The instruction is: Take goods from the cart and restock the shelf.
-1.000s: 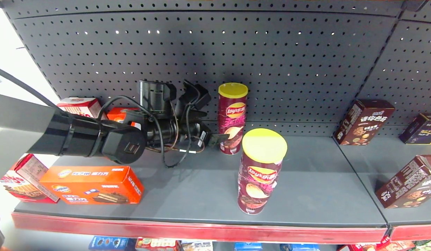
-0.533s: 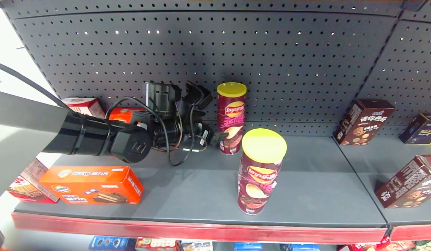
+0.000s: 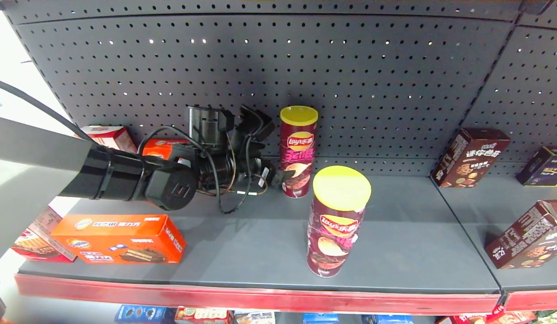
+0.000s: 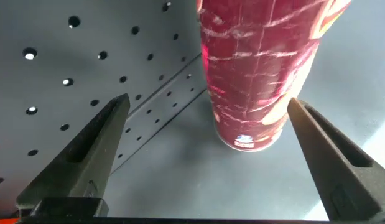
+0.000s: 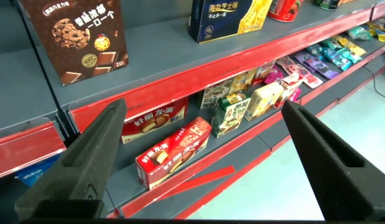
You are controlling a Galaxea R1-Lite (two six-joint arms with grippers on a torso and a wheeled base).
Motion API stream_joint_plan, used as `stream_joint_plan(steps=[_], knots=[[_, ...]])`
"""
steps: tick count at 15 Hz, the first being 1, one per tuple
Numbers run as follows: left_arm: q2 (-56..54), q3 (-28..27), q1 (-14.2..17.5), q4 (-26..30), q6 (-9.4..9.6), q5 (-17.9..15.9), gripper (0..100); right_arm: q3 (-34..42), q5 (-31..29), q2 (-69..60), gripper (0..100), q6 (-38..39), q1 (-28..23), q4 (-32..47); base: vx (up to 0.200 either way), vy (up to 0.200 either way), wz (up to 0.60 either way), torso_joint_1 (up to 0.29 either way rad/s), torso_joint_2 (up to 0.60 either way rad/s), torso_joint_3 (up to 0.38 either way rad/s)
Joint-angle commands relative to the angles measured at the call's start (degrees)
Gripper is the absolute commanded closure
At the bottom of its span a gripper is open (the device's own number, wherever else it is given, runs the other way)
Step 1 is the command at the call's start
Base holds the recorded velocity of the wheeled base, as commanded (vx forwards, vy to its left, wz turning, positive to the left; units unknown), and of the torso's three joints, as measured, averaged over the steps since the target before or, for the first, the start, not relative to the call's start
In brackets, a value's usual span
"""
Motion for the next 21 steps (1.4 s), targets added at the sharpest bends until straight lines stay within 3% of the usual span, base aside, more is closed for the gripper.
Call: stream_joint_plan(steps=[1,3,5,9,11,16,18,21], knots=[[-3.36,1.83,-0.22,0.08,0.10,0.01,0,0.00,-0.01,0.07,0,-0.01,0.00,-0.02,0.000,0.000,0.00,0.000,0.00,0.000],[-6.97,5.26,0.05,0.25,0.19,0.63,0,0.00,-0.01,0.07,0,-0.01,-0.09,-0.02,0.000,0.000,0.00,0.000,0.00,0.000],[-14.17,12.20,-0.04,0.52,-0.25,2.56,0,-0.09,-0.01,0.07,0,-0.01,-0.09,-0.02,0.000,0.000,0.00,0.000,0.00,0.000],[-24.54,16.77,-2.06,-0.10,-0.43,11.61,0,0.00,-0.01,0.07,0,-0.01,0.00,-0.02,0.000,0.000,0.00,0.000,0.00,0.000],[-30.26,23.28,-4.70,-1.77,-0.78,15.39,0,0.00,-0.01,0.07,0,-0.01,-0.09,-0.02,0.000,0.000,0.00,0.000,0.00,0.000],[-39.92,37.25,-4.52,-9.85,-1.57,19.52,0,0.00,-0.01,0.07,0,-0.01,0.00,-0.02,0.000,0.000,0.00,0.000,0.00,0.000],[-44.93,43.40,-4.87,-9.94,-1.66,19.70,0,0.00,-0.01,0.07,0,-0.01,0.00,-0.02,0.000,0.000,0.00,0.000,0.00,0.000],[-49.59,47.62,-5.14,-9.50,-1.48,21.81,0,0.00,0.17,0.07,0,-0.18,-0.09,-0.02,0.000,0.000,0.00,0.000,0.00,0.000]])
